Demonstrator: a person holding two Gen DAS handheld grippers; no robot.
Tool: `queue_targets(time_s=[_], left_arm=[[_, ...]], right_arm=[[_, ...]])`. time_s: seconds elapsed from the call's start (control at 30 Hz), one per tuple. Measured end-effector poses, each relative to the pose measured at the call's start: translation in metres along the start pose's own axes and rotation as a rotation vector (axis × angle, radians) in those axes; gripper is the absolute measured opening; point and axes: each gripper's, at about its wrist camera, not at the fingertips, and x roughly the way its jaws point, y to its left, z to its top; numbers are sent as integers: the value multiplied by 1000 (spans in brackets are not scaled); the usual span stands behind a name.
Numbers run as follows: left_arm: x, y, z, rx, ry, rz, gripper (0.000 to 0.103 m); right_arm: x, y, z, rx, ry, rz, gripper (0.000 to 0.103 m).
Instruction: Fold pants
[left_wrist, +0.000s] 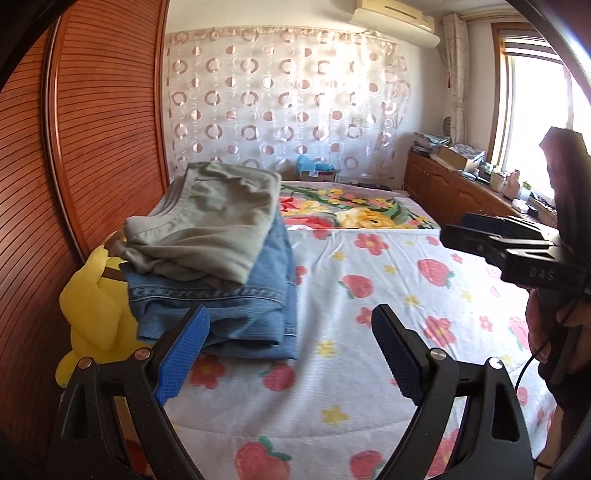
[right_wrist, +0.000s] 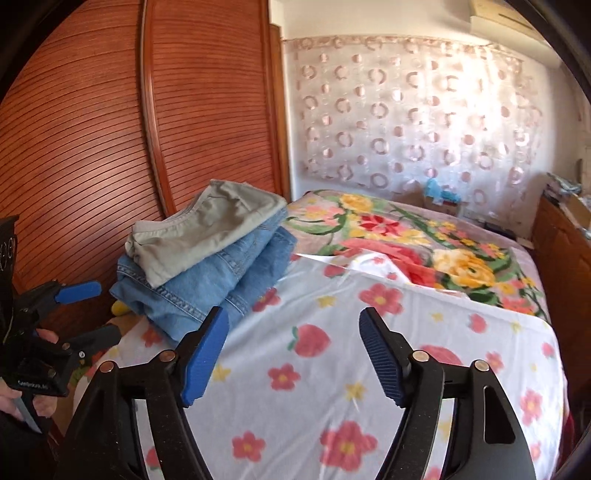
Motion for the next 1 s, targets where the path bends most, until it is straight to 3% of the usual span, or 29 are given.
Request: queue_targets(time_s=[0.07,0.47,0.8,1.0], left_arm=[[-5,-6,-2,9,-9,-18,90],[-28,-36,-17,25,-18,-46,90],[-43,-73,-17,45,-22,-75,90],[-54,-99,-9,70,-49,-96,90]], right_arm=[[-12,3,-7,19,-14,-25,85],[-75,27,-58,91,-26,-130,85],[-127,42,-76,140,-40,-201,86],[-148,43,-81,168,-66,-233,94]])
